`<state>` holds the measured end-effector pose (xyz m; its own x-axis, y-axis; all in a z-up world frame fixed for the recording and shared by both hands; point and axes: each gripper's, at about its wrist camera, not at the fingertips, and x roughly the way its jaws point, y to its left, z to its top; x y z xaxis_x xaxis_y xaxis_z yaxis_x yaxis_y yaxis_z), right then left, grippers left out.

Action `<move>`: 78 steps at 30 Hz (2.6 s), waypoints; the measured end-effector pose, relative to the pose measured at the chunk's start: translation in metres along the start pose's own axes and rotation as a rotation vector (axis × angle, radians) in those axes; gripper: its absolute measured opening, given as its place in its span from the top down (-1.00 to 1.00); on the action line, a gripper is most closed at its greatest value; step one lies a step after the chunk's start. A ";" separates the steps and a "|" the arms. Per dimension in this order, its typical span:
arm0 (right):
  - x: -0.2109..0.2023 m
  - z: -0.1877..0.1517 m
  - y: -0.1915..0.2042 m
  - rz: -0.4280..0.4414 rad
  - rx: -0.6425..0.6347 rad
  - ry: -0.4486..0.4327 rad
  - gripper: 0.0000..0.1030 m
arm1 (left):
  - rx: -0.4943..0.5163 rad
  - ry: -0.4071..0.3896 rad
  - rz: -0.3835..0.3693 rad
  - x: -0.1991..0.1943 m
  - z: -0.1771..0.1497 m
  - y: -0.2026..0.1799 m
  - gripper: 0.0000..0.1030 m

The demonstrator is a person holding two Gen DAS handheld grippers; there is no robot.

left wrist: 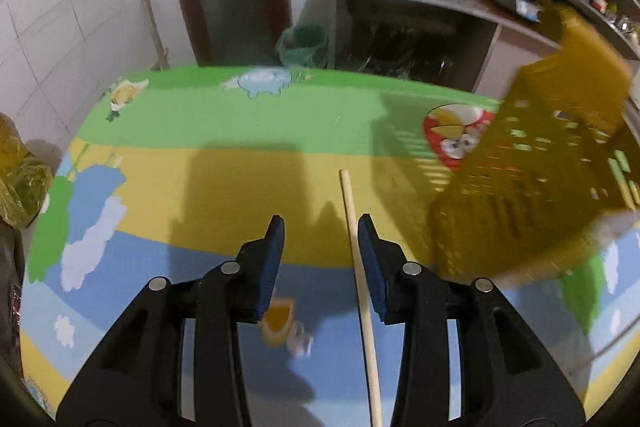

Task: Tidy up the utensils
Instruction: 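Lift both held chopsticks and carry them toward the yellow slotted holder, then lower both chopsticks into the yellow holder and open both tools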

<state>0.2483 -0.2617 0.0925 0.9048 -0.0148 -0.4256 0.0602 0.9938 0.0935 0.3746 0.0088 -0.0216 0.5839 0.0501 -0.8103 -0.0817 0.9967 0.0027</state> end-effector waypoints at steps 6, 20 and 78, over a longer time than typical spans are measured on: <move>0.021 -0.001 -0.003 -0.008 0.000 0.021 0.88 | -0.001 0.072 -0.001 0.037 0.012 -0.005 0.37; 0.017 -0.002 0.001 0.003 0.005 0.010 0.89 | -0.029 -0.080 -0.067 -0.004 0.014 0.003 0.91; 0.020 0.043 0.023 0.028 -0.036 0.024 -0.34 | 0.022 -0.470 -0.131 -0.161 0.036 -0.033 -0.80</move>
<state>0.2862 -0.2438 0.1249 0.8957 0.0150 -0.4445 0.0198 0.9971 0.0734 0.3128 -0.0293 0.1299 0.8900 -0.0575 -0.4524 0.0312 0.9974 -0.0655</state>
